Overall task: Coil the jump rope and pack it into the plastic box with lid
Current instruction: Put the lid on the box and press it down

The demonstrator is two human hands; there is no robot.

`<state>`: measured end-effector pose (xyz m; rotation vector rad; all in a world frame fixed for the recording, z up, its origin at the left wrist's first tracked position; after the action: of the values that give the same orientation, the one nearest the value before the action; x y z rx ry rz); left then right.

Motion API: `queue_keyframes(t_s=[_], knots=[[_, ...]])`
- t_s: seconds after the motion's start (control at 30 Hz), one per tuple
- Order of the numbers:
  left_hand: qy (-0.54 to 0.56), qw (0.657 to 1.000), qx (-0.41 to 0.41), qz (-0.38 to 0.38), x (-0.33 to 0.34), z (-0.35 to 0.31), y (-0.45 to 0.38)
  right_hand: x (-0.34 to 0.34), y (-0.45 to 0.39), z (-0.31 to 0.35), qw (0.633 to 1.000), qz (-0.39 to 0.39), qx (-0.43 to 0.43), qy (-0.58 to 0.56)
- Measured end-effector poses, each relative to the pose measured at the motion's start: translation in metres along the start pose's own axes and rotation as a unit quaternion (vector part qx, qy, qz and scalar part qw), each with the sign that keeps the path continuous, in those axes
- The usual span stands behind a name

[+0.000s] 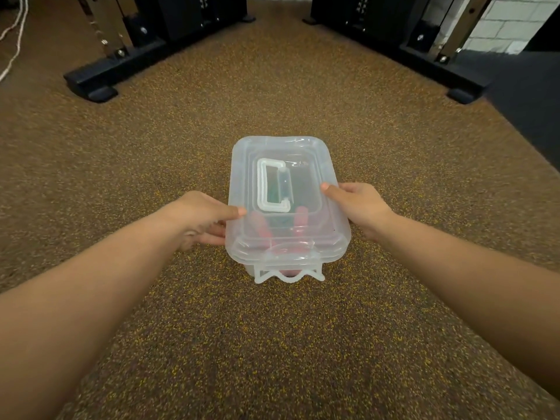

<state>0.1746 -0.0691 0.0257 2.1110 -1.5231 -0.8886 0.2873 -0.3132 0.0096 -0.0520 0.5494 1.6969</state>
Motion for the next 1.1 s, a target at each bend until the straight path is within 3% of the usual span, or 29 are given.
queue_keyframes(t_s=[0.27,0.57,0.7,0.73,0.8,0.87,1.0,1.1], knots=[[-0.074,0.995,-0.020,0.063,0.001,0.013,0.002,0.003,0.005,0.000,0.998,0.057,-0.012,0.028],[-0.059,0.995,-0.027,0.072,0.003,0.015,0.002,0.001,0.006,-0.001,0.999,0.029,-0.011,0.016],[-0.122,0.988,0.087,0.035,0.010,-0.004,0.007,-0.001,0.010,0.005,0.993,-0.010,-0.087,0.085],[-0.186,0.972,0.144,-0.005,0.010,-0.012,0.009,-0.001,0.012,0.008,0.984,-0.025,-0.122,0.127],[-0.314,0.905,0.277,-0.070,0.013,-0.029,0.025,-0.005,0.021,0.017,0.953,-0.049,-0.208,0.214],[-0.388,0.840,0.378,-0.040,0.030,-0.031,0.042,0.001,0.042,0.028,0.900,-0.019,-0.323,0.292],[-0.539,0.742,0.398,0.037,0.062,-0.004,0.052,0.026,0.083,0.018,0.764,0.096,-0.461,0.442],[-0.593,0.697,0.403,0.016,0.070,0.007,0.046,0.036,0.090,0.004,0.725,0.120,-0.465,0.494]])
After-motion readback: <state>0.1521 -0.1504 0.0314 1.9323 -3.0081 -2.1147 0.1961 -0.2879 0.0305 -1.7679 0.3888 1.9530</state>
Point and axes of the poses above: each hand's wrist, its own y-axis away from the middle knuckle, its own x-axis out of the palm, z = x × y, the point moved 8 cm from there along -y, towards the middle knuckle, and after that the axes turned 5 degrees about -z, right-handed, at the moved point
